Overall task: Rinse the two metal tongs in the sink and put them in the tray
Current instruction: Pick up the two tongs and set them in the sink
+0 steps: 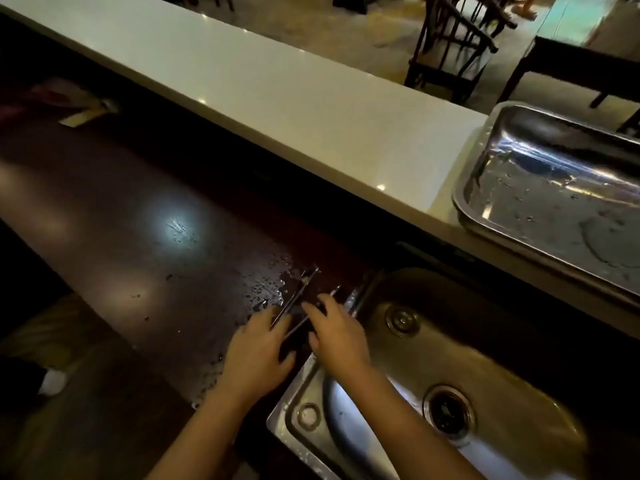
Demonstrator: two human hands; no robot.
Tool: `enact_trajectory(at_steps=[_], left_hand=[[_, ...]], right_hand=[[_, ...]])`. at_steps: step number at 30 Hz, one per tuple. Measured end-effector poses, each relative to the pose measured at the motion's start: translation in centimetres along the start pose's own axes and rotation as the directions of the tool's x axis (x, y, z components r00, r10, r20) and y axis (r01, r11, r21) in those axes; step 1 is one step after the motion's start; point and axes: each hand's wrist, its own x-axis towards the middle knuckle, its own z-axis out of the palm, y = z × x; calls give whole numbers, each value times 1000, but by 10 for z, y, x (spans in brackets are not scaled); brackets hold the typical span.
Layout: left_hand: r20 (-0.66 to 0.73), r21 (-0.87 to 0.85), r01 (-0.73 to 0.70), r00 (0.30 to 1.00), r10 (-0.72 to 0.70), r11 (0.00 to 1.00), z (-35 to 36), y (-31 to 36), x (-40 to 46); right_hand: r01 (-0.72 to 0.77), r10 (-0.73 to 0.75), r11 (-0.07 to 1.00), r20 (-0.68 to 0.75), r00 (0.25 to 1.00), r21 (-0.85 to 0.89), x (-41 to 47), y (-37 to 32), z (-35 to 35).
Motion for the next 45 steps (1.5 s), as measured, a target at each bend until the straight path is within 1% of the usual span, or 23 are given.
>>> enact_trajectory(at_steps=[1, 5, 10, 13, 16, 18, 19, 20, 21, 22, 23, 24, 25, 26, 27, 28, 31, 33, 34, 36, 38, 41, 45], left_hand=[[80, 14, 33, 996, -34, 999, 3, -5, 3], [130, 11, 58, 990, -59, 998, 16, -20, 7], [158, -8, 56, 986, -54, 998, 24, -27, 6], [159, -67, 69, 986, -57, 995, 26, -28, 9], [149, -170, 74, 988, -49, 983, 28, -28, 12], [137, -229, 77, 989, -46, 970, 27, -26, 14], [128, -257, 83, 990, -51, 963, 26, -24, 14], [117, -289, 91, 991, -60, 953, 25, -21, 14], [109, -320, 101, 992, -70, 942, 24, -16, 13], [96, -352, 109, 992, -81, 930, 21, -9, 12], [78, -382, 113, 993, -89, 917, 19, -2, 11], [53, -404, 97, 995, -82, 910, 16, 8, 10], [25, -420, 56, 998, -50, 906, 14, 18, 8], [-4, -432, -5, 1000, 4, 902, 14, 29, 6], [-29, -436, -71, 997, 65, 897, 17, 40, 4], [-19, -443, -115, 993, 119, 889, 21, 51, 1], [92, -428, -166, 970, 226, 888, 38, 75, -6], [146, -510, -174, 947, 285, 842, 46, 88, -7], [189, -588, -116, 942, 276, 801, 49, 95, -6], [285, -691, 70, 941, 182, 719, 63, 105, 2], [373, -681, 191, 921, 110, 707, 85, 112, 16], [450, -665, 267, 889, 88, 697, 118, 119, 36], [590, -624, 428, 807, 34, 654, 163, 122, 47]], right_hand=[[17, -16, 1000, 36, 999, -18, 5, -4, 3], [59, -54, 997, 110, 993, -40, 18, -5, 19], [77, -61, 990, 137, 989, -120, 27, -3, 30], [85, -64, 986, 141, 988, -147, 33, -3, 33], [87, -66, 985, 139, 988, -150, 35, -3, 31], [91, -84, 993, 100, 991, -73, 30, 0, 27], [89, -89, 996, 40, 995, 9, 25, 2, 25], [74, -67, 990, -59, 996, 118, 18, 3, 23], [44, 3, 966, -184, 983, 254, 10, 4, 22], [-10, 131, 917, -277, 952, 399, 1, 4, 20], [-71, 284, 829, -309, 908, 554, -8, 6, 19], [-148, 431, 697, -246, 868, 701, -17, 7, 16], [-217, 526, 529, -116, 843, 820, -24, 10, 14], [-286, 561, 361, 38, 827, 888, -30, 13, 13], [-327, 556, 241, 146, 818, 914, -37, 18, 13], [-354, 555, 200, 192, 810, 914, -45, 24, 13], [-356, 609, 209, 163, 776, 911, -73, 46, 13], [-363, 639, 172, 177, 749, 916, -92, 65, 16], [-384, 650, 161, 195, 735, 909, -99, 74, 18], [-427, 662, 176, 214, 718, 887, -110, 91, 26], [-462, 659, 186, 238, 714, 867, -115, 106, 38], [-512, 656, 160, 296, 694, 844, -114, 126, 57], [-598, 690, 90, 383, 614, 796, -109, 151, 85]])
